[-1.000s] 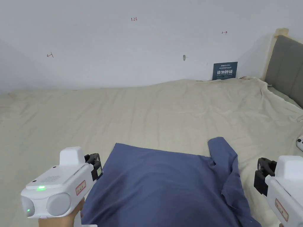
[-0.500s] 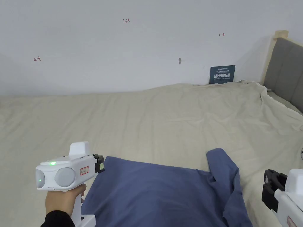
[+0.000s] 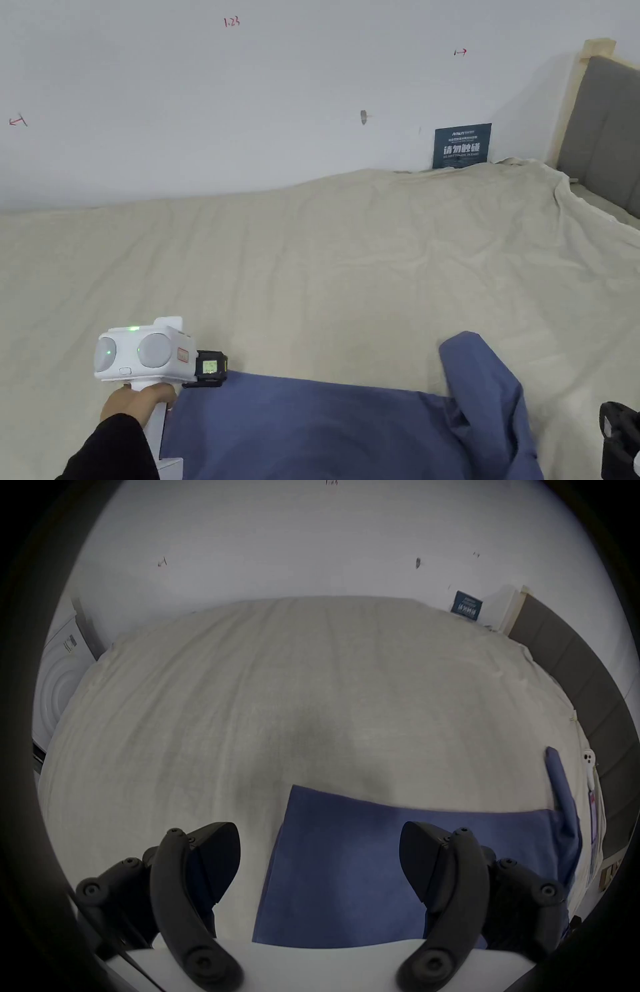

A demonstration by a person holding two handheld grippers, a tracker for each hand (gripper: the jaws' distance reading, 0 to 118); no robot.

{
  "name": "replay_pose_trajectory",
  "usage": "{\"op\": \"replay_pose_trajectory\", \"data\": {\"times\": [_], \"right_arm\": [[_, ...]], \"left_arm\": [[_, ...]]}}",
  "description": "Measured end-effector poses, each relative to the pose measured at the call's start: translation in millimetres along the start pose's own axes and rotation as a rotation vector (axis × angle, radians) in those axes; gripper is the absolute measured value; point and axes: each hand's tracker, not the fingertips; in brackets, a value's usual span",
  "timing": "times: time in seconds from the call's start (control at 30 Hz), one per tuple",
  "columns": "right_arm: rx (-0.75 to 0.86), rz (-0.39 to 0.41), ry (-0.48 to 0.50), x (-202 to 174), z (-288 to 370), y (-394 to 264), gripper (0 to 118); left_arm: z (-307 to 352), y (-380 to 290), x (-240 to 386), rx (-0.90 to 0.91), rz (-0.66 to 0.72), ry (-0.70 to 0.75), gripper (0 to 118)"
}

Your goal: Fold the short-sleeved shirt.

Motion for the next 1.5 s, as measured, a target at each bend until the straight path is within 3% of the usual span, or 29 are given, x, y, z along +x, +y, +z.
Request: {"op": "replay_pose_trajectory", "data": {"times": [0.03,0.17,0.23,0.3,0.33,0.37,0.47,0.63,0.7,0.8,0.87,0.93,1.1,1.13,1.23,1.27,1.5], "right_arm": [[-0.004,0.0,-0.004,1,-3,-1,0],[-0.023,-0.001,-0.021,8,-15,-8,0],[-0.036,0.0,-0.029,9,-17,-10,0],[-0.047,-0.003,-0.03,10,-19,-11,0],[-0.055,-0.008,-0.027,16,-24,-17,0],[-0.063,-0.012,-0.025,18,-27,-18,0],[-0.101,-0.025,-0.013,15,-36,-12,0],[-0.207,-0.089,0.045,6,-69,4,2],[-0.262,-0.109,0.066,5,-89,7,17],[-0.37,-0.112,0.074,3,-124,11,72],[-0.418,-0.134,0.076,0,-144,11,80],[-0.474,-0.152,0.048,-2,-164,10,80],[-0.559,-0.055,-0.015,-11,-199,2,73],[-0.583,-0.04,-0.025,-11,-204,-2,65],[-0.615,-0.008,-0.044,-14,-207,-10,10],[-0.616,0.006,-0.046,-16,-203,-13,5],[-0.478,-0.032,0.012,-7,-158,-8,2]], "left_arm": [[-7,2,0,-0.006,-0.006,0.008,97],[-29,2,3,-0.051,-0.023,0.022,64],[-33,-4,6,-0.062,-0.024,0.003,55],[-29,-4,5,-0.045,-0.009,0.009,31],[-26,-4,7,-0.036,-0.016,-0.009,11],[-24,-6,10,-0.024,-0.041,-0.03,2],[-15,-11,19,-0.006,-0.124,-0.011,1],[31,-15,16,0.108,-0.082,-0.081,0],[51,-18,14,0.123,-0.095,-0.097,0],[79,-21,9,0.151,-0.103,-0.106,0],[92,-22,6,0.161,-0.103,-0.111,0],[100,-22,3,0.173,-0.102,-0.113,0],[108,-25,-1,0.176,-0.087,-0.109,0],[108,-26,-1,0.174,-0.087,-0.107,0],[104,-29,-2,0.168,-0.091,-0.102,0],[103,-30,-2,0.167,-0.091,-0.101,0],[113,-43,-8,0.173,-0.056,-0.099,0]]}}
